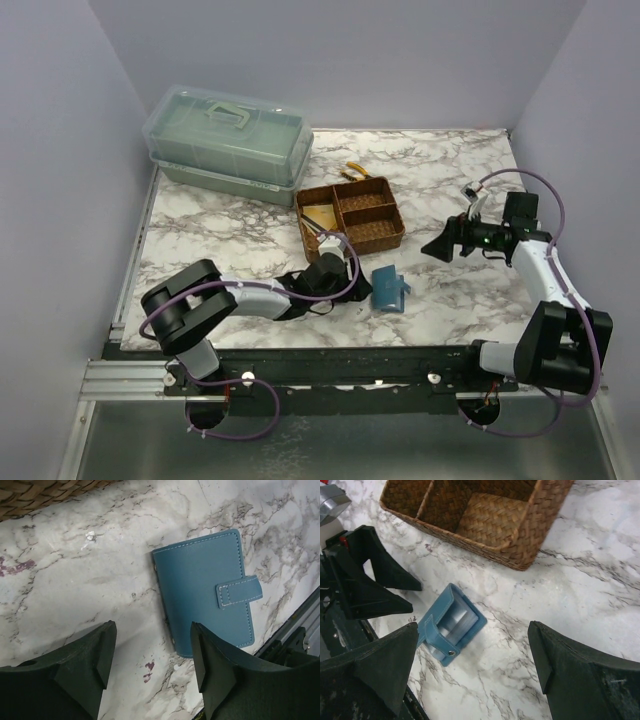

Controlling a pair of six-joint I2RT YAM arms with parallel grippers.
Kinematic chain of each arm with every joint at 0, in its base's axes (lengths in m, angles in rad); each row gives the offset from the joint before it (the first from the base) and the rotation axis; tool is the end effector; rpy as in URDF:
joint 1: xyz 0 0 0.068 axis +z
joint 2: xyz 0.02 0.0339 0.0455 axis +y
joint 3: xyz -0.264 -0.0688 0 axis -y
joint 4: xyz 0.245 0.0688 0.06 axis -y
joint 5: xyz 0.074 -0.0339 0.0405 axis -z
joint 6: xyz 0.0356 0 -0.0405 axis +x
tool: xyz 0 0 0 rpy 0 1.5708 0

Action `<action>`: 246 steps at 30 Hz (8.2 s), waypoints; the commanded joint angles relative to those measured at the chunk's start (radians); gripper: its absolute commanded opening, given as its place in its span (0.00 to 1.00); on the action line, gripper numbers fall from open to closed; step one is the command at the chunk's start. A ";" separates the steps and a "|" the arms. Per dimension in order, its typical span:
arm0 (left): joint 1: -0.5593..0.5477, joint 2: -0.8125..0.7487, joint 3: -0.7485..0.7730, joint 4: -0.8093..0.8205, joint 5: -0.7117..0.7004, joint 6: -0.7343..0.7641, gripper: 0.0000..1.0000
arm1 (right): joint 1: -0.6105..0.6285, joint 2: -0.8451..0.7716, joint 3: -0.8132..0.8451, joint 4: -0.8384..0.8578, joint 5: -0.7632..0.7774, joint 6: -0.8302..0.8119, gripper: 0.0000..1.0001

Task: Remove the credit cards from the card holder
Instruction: Close the card holder at the center of the board, then pick up the card holder from the center of the board.

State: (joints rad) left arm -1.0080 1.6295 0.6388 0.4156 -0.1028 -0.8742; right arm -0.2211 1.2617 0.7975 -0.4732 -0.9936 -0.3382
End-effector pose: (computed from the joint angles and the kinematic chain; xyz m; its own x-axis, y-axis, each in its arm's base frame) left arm 0.1694 -0.2617 0.1455 -0.7963 -0.1678 -0.5812 0.2877 0.7401 -0.6078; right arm 0.2416 -0.0237 0.2336 -0.6210 -0.0460 -0.7825 -0.6045 0.6635 0.4408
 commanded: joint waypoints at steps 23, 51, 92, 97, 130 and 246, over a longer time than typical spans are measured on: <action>-0.001 0.233 0.193 -0.055 0.058 -0.060 0.58 | 0.265 0.409 0.135 -0.076 -0.027 -0.019 0.77; -0.011 0.217 0.191 -0.040 0.047 -0.080 0.58 | 0.345 0.476 0.142 -0.049 0.021 0.013 0.34; -0.003 0.096 -0.088 0.759 0.308 0.085 0.79 | 0.315 0.151 0.158 -0.419 -0.469 -0.493 0.00; 0.018 0.094 -0.140 0.777 0.268 0.070 0.79 | 0.301 0.143 0.176 -0.503 -0.505 -0.589 0.00; 0.097 0.193 -0.153 1.154 0.480 -0.051 0.15 | 0.263 0.093 0.114 -0.252 -0.370 -0.309 0.00; -0.287 0.334 0.304 0.611 -0.802 1.364 0.60 | 0.285 0.134 0.235 -0.118 0.265 0.991 0.00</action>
State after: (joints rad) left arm -1.2976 1.9423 0.9184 0.9962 -0.8738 0.4789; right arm 0.0582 1.3968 1.0454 -0.6018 -0.6704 0.6220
